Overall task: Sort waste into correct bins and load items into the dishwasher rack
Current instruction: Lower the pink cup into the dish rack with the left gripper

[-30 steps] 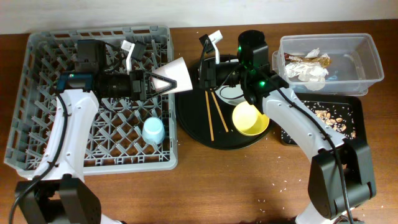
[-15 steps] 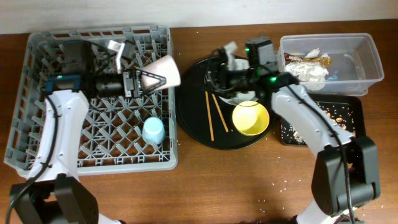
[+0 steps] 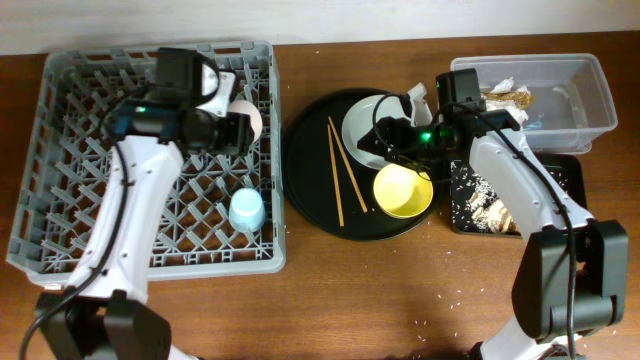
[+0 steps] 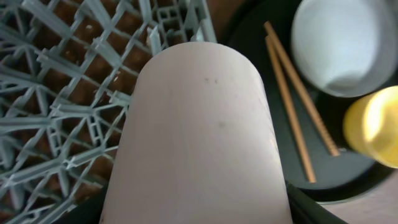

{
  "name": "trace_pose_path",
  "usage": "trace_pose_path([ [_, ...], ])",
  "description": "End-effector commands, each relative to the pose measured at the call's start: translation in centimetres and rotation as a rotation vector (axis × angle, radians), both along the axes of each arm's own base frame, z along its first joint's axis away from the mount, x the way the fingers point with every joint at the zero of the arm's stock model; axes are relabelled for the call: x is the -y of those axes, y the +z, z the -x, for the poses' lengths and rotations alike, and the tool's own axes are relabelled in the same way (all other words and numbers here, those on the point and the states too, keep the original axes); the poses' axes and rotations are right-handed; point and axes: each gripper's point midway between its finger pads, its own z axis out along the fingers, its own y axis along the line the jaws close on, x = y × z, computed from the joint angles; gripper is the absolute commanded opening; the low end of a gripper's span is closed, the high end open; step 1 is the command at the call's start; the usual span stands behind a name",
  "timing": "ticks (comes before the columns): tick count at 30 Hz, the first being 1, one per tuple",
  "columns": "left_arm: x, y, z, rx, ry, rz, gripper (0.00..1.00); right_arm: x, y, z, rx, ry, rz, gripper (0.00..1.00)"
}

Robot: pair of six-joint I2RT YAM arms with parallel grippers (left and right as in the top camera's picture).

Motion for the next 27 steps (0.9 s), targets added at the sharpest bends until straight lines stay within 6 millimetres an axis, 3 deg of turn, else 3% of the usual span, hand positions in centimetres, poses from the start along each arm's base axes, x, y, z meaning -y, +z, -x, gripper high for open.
trace_pose_path([
  [1,-1.6,-3.3,-0.6,-0.075,0.07,-0.143,0.6,0.8,-0.4,0.2,0.019,0.012,0.067,0.84],
  [7,-1.4,-7.9,-0.7,-0.191,0.059,-0.166,0.6,1.3,-0.9,0.7,0.001,0.013,0.102,0.84],
  [13,-0.8,-10.1,-0.8,-0.238,0.043,-0.178,0.61,1.3,-0.9,0.7,-0.001,0.013,0.102,0.84],
  [15,-0.6,-10.6,-0.9,-0.243,0.039,-0.179,0.71,1.3,-1.0,0.8,-0.005,0.013,0.103,0.84],
  [19,-0.4,-10.6,-1.6,-0.216,0.039,-0.173,0.92,1.5,-1.2,0.8,-0.009,0.007,0.12,0.84],
  [27,0.5,-7.8,-2.7,-0.177,0.027,-0.126,0.94,1.5,-1.2,0.8,-0.003,0.012,0.122,0.8],
])
